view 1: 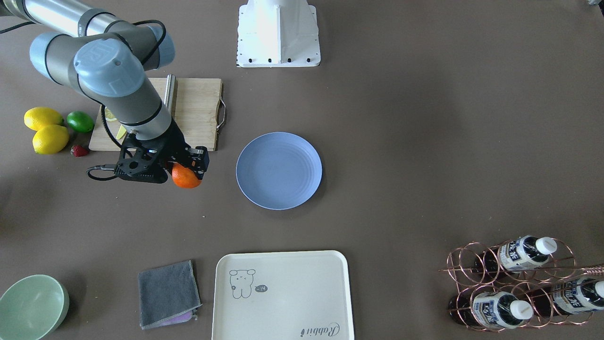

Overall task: Pick orange to plate
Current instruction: 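Carry the orange with the right gripper over the blue plate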

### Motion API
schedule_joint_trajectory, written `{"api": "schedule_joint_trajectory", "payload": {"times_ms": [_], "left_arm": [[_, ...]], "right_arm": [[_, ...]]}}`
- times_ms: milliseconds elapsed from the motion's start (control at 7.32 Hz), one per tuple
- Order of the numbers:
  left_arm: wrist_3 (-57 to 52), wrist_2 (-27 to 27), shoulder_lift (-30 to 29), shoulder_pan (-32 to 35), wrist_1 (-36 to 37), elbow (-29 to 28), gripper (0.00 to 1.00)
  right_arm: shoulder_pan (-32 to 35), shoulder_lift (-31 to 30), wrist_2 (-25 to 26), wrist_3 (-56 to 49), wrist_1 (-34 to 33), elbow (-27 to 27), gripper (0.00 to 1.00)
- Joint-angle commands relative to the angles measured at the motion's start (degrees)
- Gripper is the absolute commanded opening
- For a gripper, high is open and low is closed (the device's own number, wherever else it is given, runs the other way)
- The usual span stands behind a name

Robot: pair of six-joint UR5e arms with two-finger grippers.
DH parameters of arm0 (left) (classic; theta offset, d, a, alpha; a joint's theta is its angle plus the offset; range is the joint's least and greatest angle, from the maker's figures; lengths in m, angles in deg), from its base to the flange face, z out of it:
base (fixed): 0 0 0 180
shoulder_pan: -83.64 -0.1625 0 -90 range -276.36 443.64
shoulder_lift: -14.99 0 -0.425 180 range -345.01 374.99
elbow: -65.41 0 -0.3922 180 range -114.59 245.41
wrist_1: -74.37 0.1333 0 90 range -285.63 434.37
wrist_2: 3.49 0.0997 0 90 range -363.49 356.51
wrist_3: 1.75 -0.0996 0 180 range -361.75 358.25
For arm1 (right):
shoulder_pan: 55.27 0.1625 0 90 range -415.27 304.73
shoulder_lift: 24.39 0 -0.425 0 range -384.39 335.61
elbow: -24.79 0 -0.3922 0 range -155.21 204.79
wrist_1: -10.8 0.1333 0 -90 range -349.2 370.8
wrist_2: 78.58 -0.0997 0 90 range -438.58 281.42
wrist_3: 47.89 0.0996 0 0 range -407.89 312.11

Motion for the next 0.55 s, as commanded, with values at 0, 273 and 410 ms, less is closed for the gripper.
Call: {"api": "schedule_joint_trajectory", "payload": {"times_ms": [0, 273, 410], "left_arm": [[0.0, 0.0, 1.0, 0.0, 0.0, 0.1, 0.98], [0.0, 0.0, 1.3, 0.0, 0.1, 0.3, 0.98], [0.0, 0.0, 1.8, 0.0, 0.1, 0.4, 0.98]], "right_arm": [[-8.0, 10.9, 8.2, 11.0, -0.7, -8.8, 0.00], [-12.7, 14.4, 12.8, 14.3, -0.1, -13.7, 0.00], [-13.5, 14.9, 14.1, 14.6, -0.1, -14.1, 0.00]]}}
